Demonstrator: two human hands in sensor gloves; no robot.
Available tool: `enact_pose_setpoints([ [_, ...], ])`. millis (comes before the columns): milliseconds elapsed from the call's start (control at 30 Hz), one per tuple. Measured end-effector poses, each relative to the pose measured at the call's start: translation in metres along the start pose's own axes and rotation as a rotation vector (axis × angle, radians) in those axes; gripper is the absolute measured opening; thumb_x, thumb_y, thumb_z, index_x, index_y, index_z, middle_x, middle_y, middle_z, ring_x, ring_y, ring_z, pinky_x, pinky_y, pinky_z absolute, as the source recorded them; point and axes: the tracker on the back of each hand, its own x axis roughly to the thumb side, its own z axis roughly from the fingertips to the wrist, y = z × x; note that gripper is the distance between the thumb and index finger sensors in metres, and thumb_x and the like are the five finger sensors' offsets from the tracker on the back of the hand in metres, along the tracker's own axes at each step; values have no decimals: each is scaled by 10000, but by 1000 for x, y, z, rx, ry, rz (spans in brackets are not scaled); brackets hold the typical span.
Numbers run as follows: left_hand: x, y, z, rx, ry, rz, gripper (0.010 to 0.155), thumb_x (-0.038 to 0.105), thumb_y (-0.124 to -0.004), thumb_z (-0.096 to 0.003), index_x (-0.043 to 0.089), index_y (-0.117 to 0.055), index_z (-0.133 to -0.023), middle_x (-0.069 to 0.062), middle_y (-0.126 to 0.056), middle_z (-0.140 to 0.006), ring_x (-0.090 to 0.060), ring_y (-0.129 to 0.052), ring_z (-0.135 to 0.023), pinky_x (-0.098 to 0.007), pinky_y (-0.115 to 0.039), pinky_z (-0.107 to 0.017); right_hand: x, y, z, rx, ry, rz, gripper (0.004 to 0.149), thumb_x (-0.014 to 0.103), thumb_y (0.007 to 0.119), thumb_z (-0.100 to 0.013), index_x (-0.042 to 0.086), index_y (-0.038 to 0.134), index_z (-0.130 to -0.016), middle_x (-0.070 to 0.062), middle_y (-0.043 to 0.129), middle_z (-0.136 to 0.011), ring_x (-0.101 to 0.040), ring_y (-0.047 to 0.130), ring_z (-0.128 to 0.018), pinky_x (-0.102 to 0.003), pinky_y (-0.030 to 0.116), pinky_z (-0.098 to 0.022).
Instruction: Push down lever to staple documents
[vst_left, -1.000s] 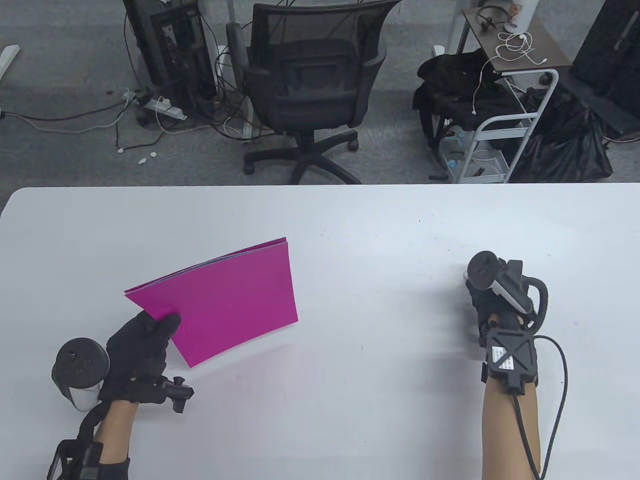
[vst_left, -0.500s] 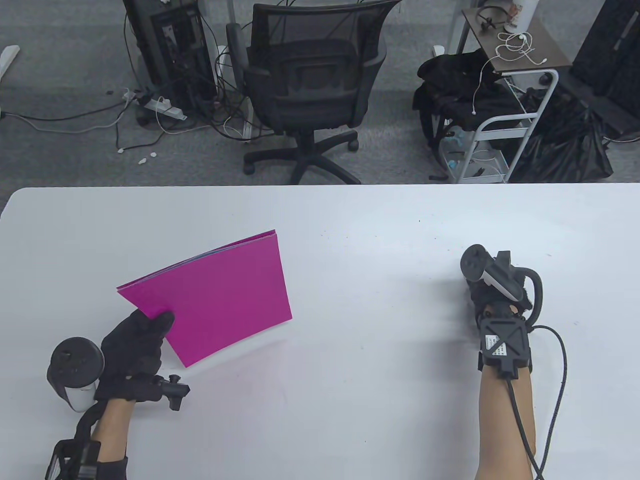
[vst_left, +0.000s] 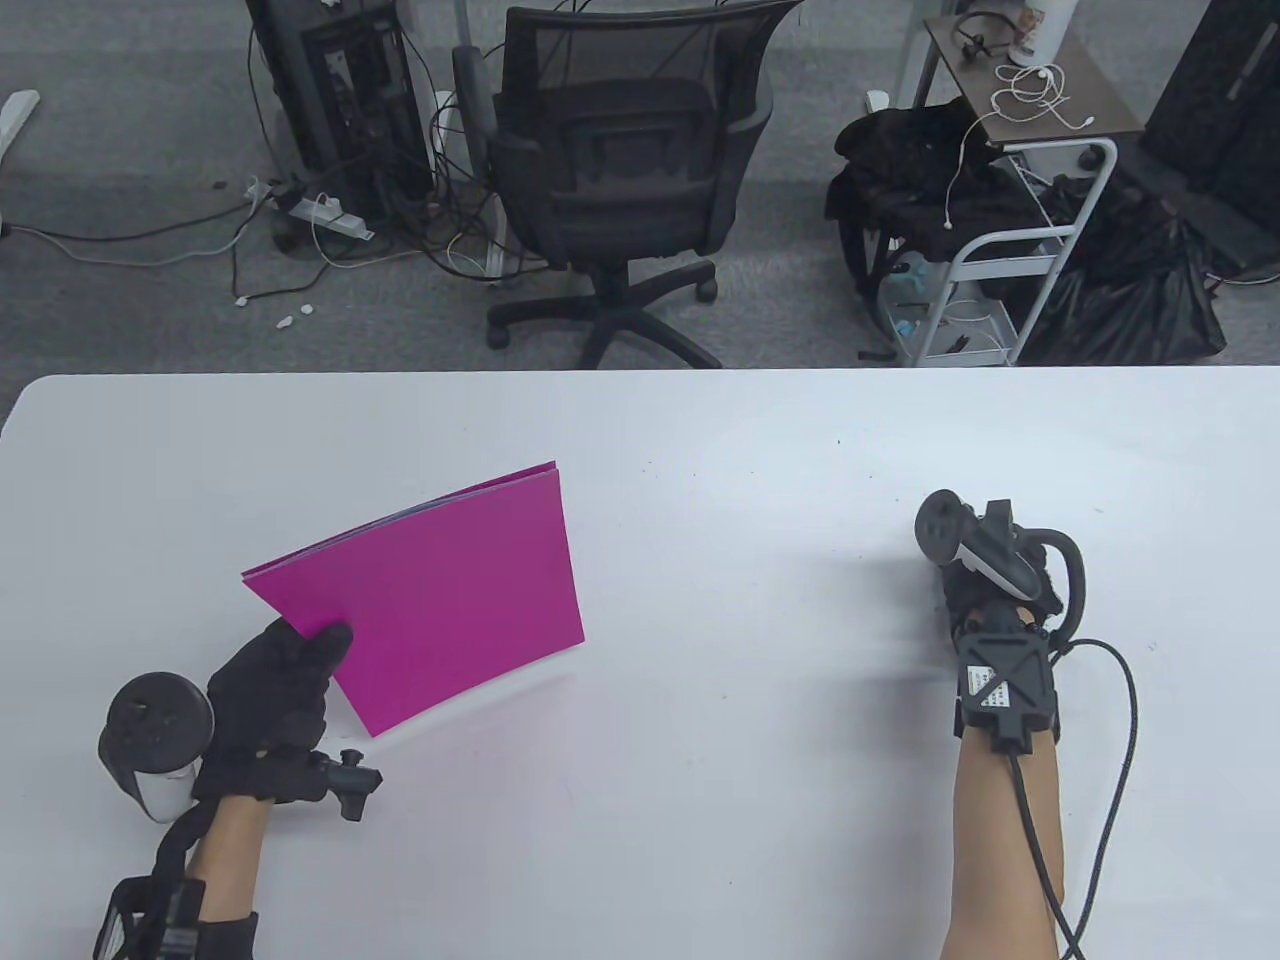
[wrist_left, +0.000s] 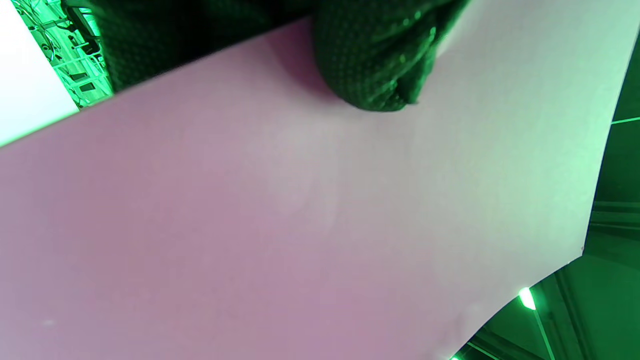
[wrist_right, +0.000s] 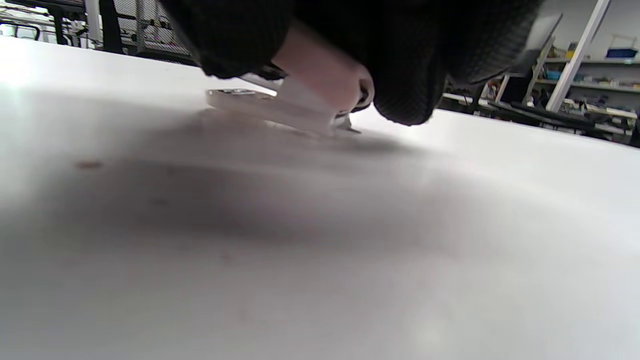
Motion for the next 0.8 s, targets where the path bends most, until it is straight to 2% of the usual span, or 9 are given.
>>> enact_pose_setpoints([
  [267,-1,0,-2,-3,16,8,395,275,-828,-508,213,-868,-896,-41,-1045,-820,-265,-1100,-693,-534,-933,-550,31,-27,26,-65,-89,-18,633,323,741,-492,61,570,-1042,-200,761,-975,-449,873,-839,-592,742,-640],
  [567,-3,0,-3,-19,33,12,396,274,-829,-508,209,-870,-896,-45,-1046,-817,-266,-1101,-690,-537,-932,-547,101,-52,77,-121,-217,-84,634,330,749,-488,63,584,-1039,-193,778,-967,-444,886,-829,-589,752,-633],
  [800,-1,-3,-3,-41,30,13,396,271,-830,-507,204,-872,-894,-50,-1048,-814,-269,-1102,-687,-538,-931,-545,153,-61,110,-142,-322,-71,631,338,756,-481,71,604,-1033,-183,798,-956,-432,902,-818,-583,761,-629],
])
